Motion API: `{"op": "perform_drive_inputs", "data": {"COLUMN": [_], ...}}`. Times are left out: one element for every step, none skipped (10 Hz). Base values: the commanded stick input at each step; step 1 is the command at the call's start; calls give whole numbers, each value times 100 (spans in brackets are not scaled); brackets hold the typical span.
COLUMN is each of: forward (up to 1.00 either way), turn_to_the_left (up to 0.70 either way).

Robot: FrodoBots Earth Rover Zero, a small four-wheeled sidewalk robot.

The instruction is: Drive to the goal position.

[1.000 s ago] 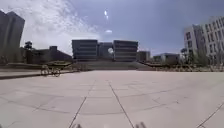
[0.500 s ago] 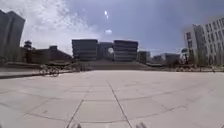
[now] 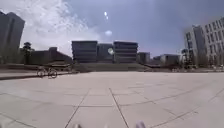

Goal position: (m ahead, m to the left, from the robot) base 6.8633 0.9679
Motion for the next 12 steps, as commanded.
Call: {"op": "perform_drive_inputs", "data": {"forward": [45,45,45,45,45,45,45,45,45,45,45,45], "turn_to_the_left": [3,3,3,3,3,3,3,3,3,3,3,3]}}
